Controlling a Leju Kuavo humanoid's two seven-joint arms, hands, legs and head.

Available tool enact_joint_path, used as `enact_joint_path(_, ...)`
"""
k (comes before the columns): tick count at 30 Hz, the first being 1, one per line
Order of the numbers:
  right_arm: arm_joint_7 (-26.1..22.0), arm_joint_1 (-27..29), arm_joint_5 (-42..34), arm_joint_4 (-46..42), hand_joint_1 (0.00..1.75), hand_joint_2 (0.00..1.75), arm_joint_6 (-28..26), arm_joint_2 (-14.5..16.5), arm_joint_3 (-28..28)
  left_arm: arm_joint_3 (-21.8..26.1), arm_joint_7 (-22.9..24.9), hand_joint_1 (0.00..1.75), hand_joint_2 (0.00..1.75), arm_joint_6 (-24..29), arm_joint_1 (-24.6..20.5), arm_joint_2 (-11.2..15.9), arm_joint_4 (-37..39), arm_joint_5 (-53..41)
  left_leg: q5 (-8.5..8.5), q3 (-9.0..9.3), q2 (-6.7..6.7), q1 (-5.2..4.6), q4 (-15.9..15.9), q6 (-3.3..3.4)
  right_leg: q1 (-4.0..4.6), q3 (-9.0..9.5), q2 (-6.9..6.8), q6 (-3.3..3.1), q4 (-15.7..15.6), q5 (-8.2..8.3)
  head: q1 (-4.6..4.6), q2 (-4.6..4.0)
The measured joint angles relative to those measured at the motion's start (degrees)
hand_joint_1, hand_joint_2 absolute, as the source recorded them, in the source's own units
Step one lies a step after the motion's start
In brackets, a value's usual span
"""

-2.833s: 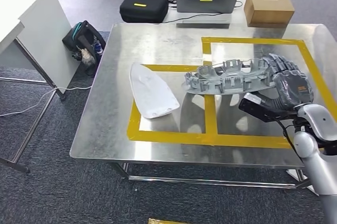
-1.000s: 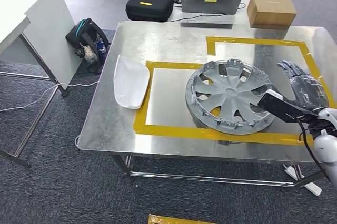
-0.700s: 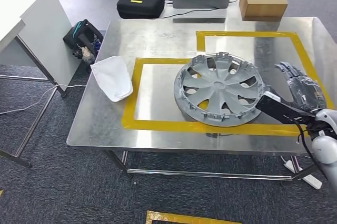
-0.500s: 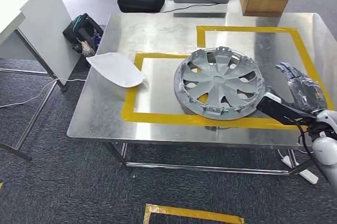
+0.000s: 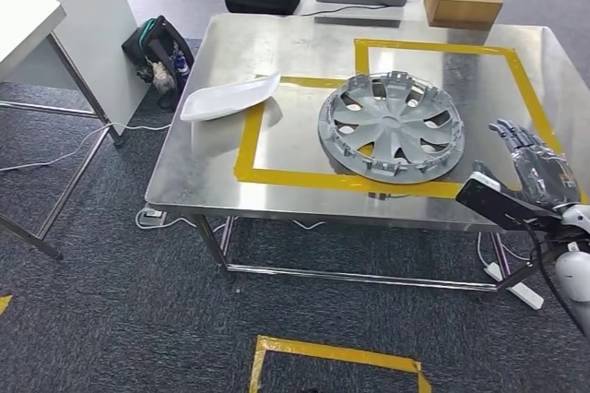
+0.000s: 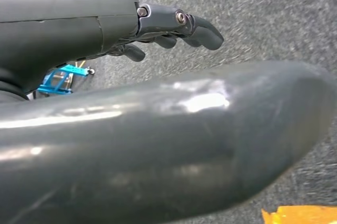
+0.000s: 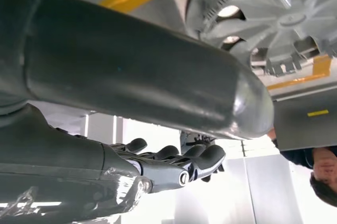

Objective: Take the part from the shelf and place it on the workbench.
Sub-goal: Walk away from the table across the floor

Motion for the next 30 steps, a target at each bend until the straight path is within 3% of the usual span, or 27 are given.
enact_joint_path(2,-0.34,0.76,-0.06,-0.31,0.00,0.00,-0.36,0.23,-0.58,0.06,0.00,0.00,0.00,0.00,-0.02,0.03,-0.01,-0.04,0.72,-1.09,-0.08,-0.12,0.54,-0.49,-0.20,6.27,0.03,0.32,-8.04,1.22,0.07,0.01)
enact_joint_path(3,-0.49,1.25,-0.17,-0.54,0.00,0.00,-0.56,0.38,-0.92,0.08,0.00,0.00,0.00,0.01,-0.02,0.06,-0.01,-0.05,0.98,-1.43,-0.15,-0.27,0.82,-0.72,-0.26,8.48,0.14,0.18,-11.05,1.12,0.04,0.02)
enact_joint_path(5,-0.99,2.63,-0.63,-1.03,0.00,0.00,-0.85,0.69,-1.73,0.11,0.00,0.00,0.00,0.02,-0.01,0.13,-0.02,-0.09,1.60,-1.92,-0.34,-0.47,1.34,-1.00,-0.14,9.86,0.35,-0.50,-13.19,0.51,-0.09,0.01)
enact_joint_path(7,-1.60,4.13,-1.26,-1.42,0.00,0.00,-0.83,1.05,-2.85,0.12,0.01,0.00,0.00,0.03,0.17,0.16,-0.02,-0.12,1.78,-2.59,-0.47,-0.42,1.72,-1.30,-0.29,8.68,0.20,-1.48,-12.90,1.13,-0.38,0.00)
enact_joint_path(8,-1.93,4.83,-1.62,-1.65,0.00,0.00,-0.79,1.27,-3.49,0.13,0.01,0.00,0.00,0.02,0.29,0.14,-0.01,-0.13,0.57,-3.22,-0.50,-0.34,2.58,-1.61,-0.34,8.00,0.11,-2.01,-12.83,1.59,-0.51,0.00)
enact_joint_path(10,-2.69,6.32,-2.35,-2.33,0.00,0.00,-0.67,1.62,-5.01,0.14,0.02,0.00,0.00,0.01,0.42,-0.01,0.00,-0.15,-4.83,-5.17,-0.45,0.03,7.74,-2.38,-0.35,6.54,0.00,-2.64,-12.80,2.68,-0.75,0.00)
enact_joint_path(12,-3.29,7.62,-2.93,-2.87,0.00,0.00,-0.50,1.98,-6.53,0.12,0.02,0.00,0.00,0.00,0.39,-0.22,0.00,-0.16,-10.22,-6.99,-0.36,0.40,15.61,-2.66,-0.20,4.94,-0.09,-2.73,-12.78,3.82,-0.82,0.00)
enact_joint_path(13,-3.52,8.07,-3.16,-2.99,0.00,0.00,-0.36,2.20,-7.19,0.11,0.02,0.00,0.00,0.01,0.37,-0.28,0.00,-0.16,-11.16,-7.08,-0.34,0.47,18.28,-2.57,-0.11,4.19,-0.13,-2.74,-12.77,4.40,-0.80,0.00)
enact_joint_path(14,-3.72,8.52,-3.37,-3.10,0.00,0.00,-0.20,2.41,-7.77,0.11,0.02,0.00,0.00,0.01,0.35,-0.31,0.00,-0.16,-10.78,-6.27,-0.33,0.47,19.12,-2.40,-0.03,3.48,-0.16,-2.72,-12.76,4.94,-0.80,0.00)
enact_joint_path(15,-3.91,8.96,-3.51,-3.23,0.00,0.00,-0.06,2.58,-8.24,0.11,0.02,0.00,0.00,0.02,0.34,-0.32,0.00,-0.16,-9.41,-4.36,-0.34,0.40,17.75,-2.14,0.02,2.86,-0.16,-2.67,-12.75,5.47,-0.79,0.00)
enact_joint_path(17,-4.20,9.64,-3.67,-3.59,0.00,0.00,0.20,2.84,-9.19,0.11,0.02,0.00,0.00,0.05,0.25,-0.30,-0.01,-0.16,-6.82,1.87,-0.35,0.13,10.02,-1.44,0.03,2.00,-0.13,-2.40,-12.77,6.43,-0.78,0.00)
enact_joint_path(18,-4.36,9.86,-3.77,-3.74,0.00,0.00,0.37,2.94,-9.68,0.11,0.02,0.00,0.00,0.09,0.16,-0.28,-0.01,-0.16,-6.66,5.09,-0.36,-0.03,5.36,-1.10,0.00,1.77,-0.13,-2.18,-12.83,6.92,-0.78,0.00)
enact_joint_path(20,-4.90,10.22,-4.19,-3.96,0.00,0.00,0.89,3.20,-10.65,0.09,0.02,0.00,0.00,0.16,-0.06,-0.27,-0.01,-0.16,-7.38,8.38,-0.42,-0.36,-0.07,-0.77,-0.16,1.60,-0.19,-1.60,-13.24,8.02,-0.78,0.00)
enact_joint_path(22,-5.68,10.90,-4.71,-4.18,0.00,0.00,1.33,3.57,-11.58,0.02,0.02,0.00,0.00,0.20,-0.12,-0.32,0.00,-0.16,-6.72,8.21,-0.44,-0.44,-1.03,-0.56,-0.29,1.56,-0.22,-0.93,-13.94,9.10,-0.77,0.00)
enact_joint_path(23,-6.01,11.31,-4.90,-4.29,0.00,0.00,1.44,3.77,-12.07,-0.03,0.02,0.00,0.00,0.20,-0.08,-0.37,0.00,-0.16,-6.09,7.87,-0.38,-0.38,-1.22,-0.36,-0.32,1.27,-0.19,-0.72,-13.81,8.70,-0.75,0.00)
enact_joint_path(25,-6.51,12.12,-5.19,-4.40,0.00,0.00,1.56,4.23,-13.12,-0.13,0.02,0.00,0.00,0.21,0.01,-0.39,0.00,-0.16,-4.73,6.88,-0.17,-0.24,-1.53,0.18,-0.22,-0.27,-0.12,-0.55,-10.22,4.55,-0.66,0.00)
enact_joint_path(27,-6.89,12.87,-5.41,-4.40,0.00,0.00,1.64,4.77,-13.98,-0.20,0.02,0.00,0.00,0.21,0.05,-0.43,0.00,-0.16,-3.52,5.42,-0.05,-0.45,-1.45,0.62,0.04,-2.56,-0.10,-0.49,-2.12,-1.18,-0.61,0.00)
enact_joint_path(28,-7.15,13.29,-5.50,-4.42,0.00,0.00,1.70,5.07,-14.38,-0.22,0.02,0.00,0.00,0.20,0.06,-0.49,0.00,-0.16,-2.87,4.57,-0.03,-0.62,-1.40,0.72,0.16,-3.17,-0.09,-0.47,1.45,-2.41,-0.62,0.00)
enact_joint_path(29,-7.43,13.74,-5.59,-4.47,0.00,0.00,1.82,5.36,-14.81,-0.24,0.02,0.00,0.00,0.20,0.07,-0.57,0.00,-0.16,-2.21,3.66,-0.01,-0.79,-1.32,0.79,0.28,-3.08,-0.09,-0.50,3.73,-2.46,-0.61,0.00)
enact_joint_path(30,-7.74,14.14,-5.66,-4.56,0.00,0.00,1.98,5.64,-15.28,-0.25,0.02,0.00,0.00,0.20,0.08,-0.63,0.00,-0.16,-1.63,2.80,0.00,-0.93,-1.21,0.80,0.35,-1.90,-0.09,-0.60,3.67,-1.32,-0.61,0.00)
